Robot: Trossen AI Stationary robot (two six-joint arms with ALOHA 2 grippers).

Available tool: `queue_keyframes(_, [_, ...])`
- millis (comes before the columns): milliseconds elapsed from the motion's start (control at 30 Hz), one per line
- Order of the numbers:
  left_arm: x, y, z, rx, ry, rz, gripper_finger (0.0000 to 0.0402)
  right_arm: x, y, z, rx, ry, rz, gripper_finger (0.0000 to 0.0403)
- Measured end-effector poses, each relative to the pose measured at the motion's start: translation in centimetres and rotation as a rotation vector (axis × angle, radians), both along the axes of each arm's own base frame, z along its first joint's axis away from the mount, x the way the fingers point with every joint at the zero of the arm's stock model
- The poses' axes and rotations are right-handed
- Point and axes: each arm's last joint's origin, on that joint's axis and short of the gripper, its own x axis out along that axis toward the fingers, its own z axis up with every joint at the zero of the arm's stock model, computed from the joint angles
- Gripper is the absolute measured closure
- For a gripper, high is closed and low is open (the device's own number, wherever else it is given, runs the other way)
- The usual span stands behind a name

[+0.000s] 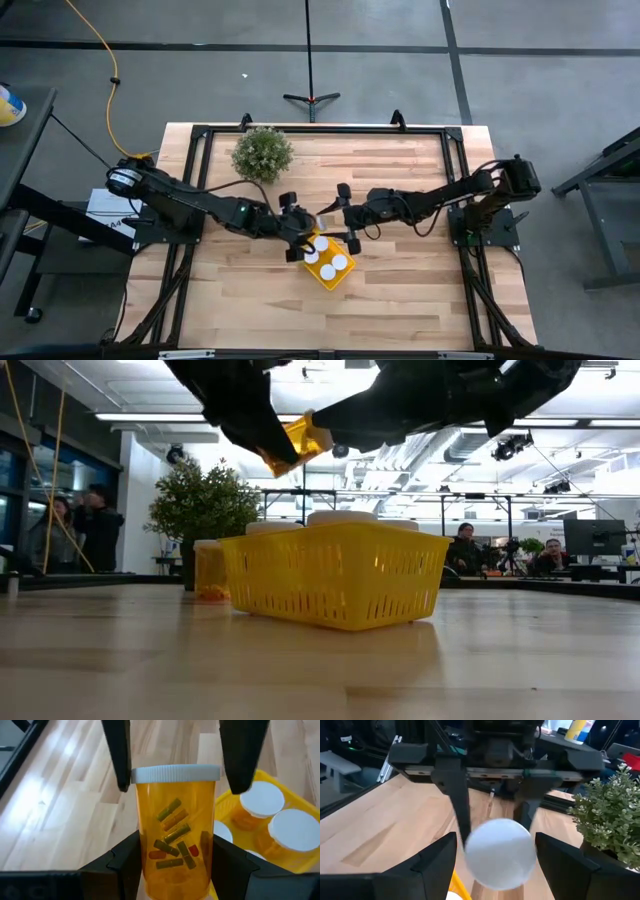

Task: Pick and place pill bottles into a basket
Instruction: Put the pill bottle into the yellow transparent bin

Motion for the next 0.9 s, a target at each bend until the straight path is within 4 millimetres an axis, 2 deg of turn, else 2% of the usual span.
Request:
queue_keyframes(533, [0.4, 0.0, 0.4, 0.035, -0.039, -0.063, 0.0174, 0.5, -1.5, 0.4, 0.081, 0.060, 0.034, 0.0143])
queue_keyframes(900, [0.6, -0.1, 0.6, 0.043, -0.056, -0.082, 0.0174, 0.5, -1.6, 0.5, 0.092, 0.053, 0.040, 0.0143])
